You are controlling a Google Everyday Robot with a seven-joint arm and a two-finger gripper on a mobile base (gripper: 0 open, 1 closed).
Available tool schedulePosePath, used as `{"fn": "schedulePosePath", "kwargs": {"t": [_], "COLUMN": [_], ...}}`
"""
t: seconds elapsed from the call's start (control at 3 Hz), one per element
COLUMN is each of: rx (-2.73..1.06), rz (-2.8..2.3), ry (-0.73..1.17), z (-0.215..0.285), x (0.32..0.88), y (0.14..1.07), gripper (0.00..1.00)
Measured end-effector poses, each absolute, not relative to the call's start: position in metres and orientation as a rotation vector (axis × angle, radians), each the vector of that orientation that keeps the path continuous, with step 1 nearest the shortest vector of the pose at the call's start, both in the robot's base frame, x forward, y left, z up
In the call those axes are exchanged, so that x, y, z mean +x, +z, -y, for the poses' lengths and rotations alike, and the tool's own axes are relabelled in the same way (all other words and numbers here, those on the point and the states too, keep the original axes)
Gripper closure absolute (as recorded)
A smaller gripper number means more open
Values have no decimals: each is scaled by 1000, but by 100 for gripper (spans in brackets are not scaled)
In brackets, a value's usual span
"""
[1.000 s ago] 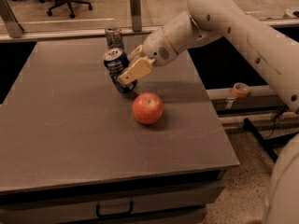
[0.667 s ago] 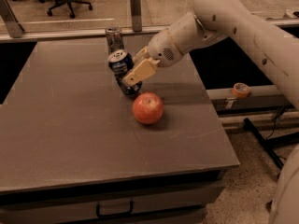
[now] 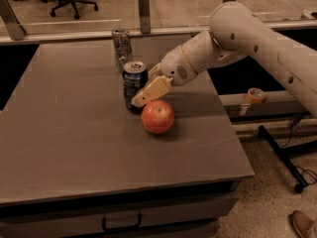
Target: Move pepsi can near apple
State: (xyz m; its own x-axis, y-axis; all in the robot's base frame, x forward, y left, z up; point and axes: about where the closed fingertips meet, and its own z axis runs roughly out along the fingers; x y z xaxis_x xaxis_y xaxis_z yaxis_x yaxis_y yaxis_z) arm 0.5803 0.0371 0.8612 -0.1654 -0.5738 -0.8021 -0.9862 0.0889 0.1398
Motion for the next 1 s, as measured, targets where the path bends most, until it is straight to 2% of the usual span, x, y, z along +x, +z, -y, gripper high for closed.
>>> {"fn": "schedulePosePath", "kwargs": {"t": [0.33, 1.0], "rx": [-1529, -1452], "rz": [-1808, -1803], "ry": [946, 900], "z": [-40, -63], "x": [574, 569], "y": [857, 890], "gripper": [0, 0]}}
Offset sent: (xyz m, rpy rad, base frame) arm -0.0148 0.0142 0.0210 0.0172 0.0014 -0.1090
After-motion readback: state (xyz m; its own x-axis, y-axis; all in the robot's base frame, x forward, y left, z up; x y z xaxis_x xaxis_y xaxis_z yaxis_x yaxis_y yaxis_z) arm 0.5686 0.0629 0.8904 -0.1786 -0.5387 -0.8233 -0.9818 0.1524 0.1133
